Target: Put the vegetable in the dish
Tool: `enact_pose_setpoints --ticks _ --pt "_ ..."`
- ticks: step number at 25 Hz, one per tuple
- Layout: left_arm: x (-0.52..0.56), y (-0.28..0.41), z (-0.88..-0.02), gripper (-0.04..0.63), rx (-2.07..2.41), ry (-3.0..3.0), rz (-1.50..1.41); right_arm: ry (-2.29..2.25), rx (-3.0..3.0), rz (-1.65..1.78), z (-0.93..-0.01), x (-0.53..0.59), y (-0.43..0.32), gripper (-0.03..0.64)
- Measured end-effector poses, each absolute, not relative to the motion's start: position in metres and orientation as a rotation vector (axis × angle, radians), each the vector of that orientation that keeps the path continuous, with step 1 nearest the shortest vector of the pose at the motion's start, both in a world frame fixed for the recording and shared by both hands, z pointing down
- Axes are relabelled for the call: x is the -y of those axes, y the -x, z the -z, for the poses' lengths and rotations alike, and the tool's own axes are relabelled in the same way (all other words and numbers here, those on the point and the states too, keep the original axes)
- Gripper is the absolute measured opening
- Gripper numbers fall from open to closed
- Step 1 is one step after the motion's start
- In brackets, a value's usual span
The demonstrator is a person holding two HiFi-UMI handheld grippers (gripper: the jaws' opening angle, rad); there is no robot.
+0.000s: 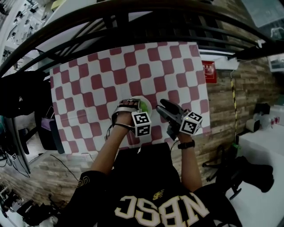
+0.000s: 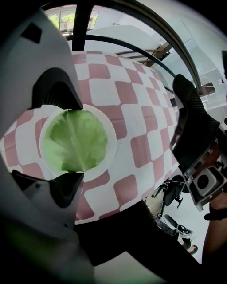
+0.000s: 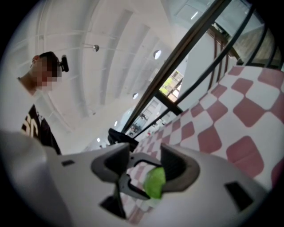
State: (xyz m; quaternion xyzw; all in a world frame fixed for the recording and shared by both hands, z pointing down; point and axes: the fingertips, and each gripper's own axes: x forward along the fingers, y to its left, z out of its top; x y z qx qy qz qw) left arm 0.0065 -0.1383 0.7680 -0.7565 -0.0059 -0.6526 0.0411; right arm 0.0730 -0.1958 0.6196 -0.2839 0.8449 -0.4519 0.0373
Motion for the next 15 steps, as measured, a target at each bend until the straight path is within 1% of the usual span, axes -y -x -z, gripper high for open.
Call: enact_pose_setpoints --ticks 4,9,12,15 --pt "0.143 -0.006 -0.757 0.463 -0.099 2.422 1.865 0.886 -2.593 1.343 -0.606 0.196 -0.072 0.222" --pt "0.158 0.0 -0.712 0.463 -0.382 2.66 1.703 0.912 -2.682 1.247 -0.584 0.192 -0.059 0.221" --pt "0.17 0.011 -0.678 0.463 -0.607 2.825 1.569 0.955 -2.773 1.118 -0.566 0.19 -0.046 0.221" --pt "0.187 0.022 -0.635 0.462 -0.829 2.937 1.37 1.026 -2.84 0.95 -0.542 0.196 -0.035 0.219"
